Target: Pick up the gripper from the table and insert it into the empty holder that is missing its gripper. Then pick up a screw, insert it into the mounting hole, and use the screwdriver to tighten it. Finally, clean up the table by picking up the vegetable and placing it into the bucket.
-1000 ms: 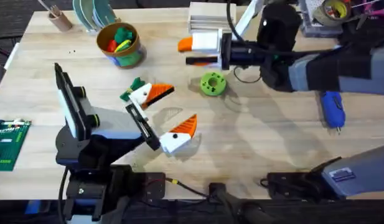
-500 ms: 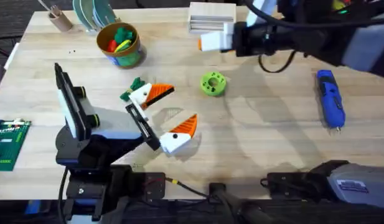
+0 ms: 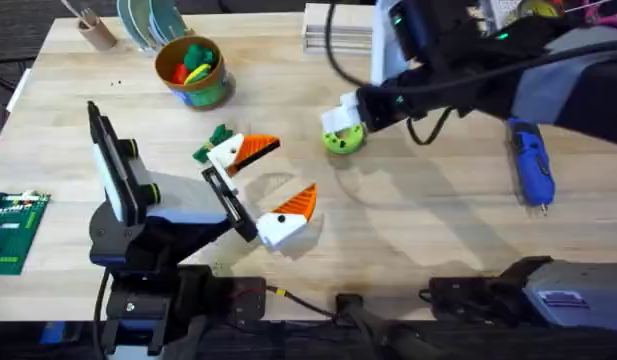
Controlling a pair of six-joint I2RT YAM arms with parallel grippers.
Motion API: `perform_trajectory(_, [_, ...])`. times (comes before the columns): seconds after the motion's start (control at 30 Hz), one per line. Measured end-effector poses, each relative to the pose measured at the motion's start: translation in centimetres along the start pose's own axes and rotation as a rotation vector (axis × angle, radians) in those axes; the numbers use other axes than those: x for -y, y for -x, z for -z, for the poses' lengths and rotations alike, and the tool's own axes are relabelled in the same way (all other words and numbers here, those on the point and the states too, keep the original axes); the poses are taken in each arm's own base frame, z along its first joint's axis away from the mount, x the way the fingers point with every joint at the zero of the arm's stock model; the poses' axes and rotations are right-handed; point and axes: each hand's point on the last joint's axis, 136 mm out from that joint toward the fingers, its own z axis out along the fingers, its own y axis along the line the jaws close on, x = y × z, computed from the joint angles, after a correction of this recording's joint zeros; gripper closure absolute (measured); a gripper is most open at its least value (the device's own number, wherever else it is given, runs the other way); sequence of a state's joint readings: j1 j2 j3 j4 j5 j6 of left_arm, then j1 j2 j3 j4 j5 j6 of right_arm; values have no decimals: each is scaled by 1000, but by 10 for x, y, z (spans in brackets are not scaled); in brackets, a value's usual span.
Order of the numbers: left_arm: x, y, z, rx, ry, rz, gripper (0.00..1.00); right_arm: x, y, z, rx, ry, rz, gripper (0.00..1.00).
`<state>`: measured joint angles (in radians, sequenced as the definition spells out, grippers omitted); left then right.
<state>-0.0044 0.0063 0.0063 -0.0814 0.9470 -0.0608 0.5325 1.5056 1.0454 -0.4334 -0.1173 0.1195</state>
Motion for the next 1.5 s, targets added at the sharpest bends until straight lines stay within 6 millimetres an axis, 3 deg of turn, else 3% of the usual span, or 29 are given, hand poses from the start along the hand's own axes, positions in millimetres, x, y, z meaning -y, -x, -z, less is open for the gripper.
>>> perform_trajectory(0.13, [0, 0, 0, 0, 0, 0, 8, -2, -12, -16, -42, -108, 84, 101])
perform_trajectory(0.47, [0, 0, 0, 0, 0, 0, 8, -4, -23, -32, -87, -151, 120, 126])
perform_trajectory(0.67, [0, 0, 0, 0, 0, 0, 7, -2, -30, -42, -118, -159, 123, 285])
perform_trajectory(1.03, [0, 0, 0, 0, 0, 0, 8, -14, -39, -51, -147, -149, 172, 470])
perform_trajectory(1.17, [0, 0, 0, 0, 0, 0, 8, -13, -39, -52, -146, -158, 183, 513])
perform_trajectory(1.5, [0, 0, 0, 0, 0, 0, 8, -13, -38, -52, -143, -161, 187, 734])
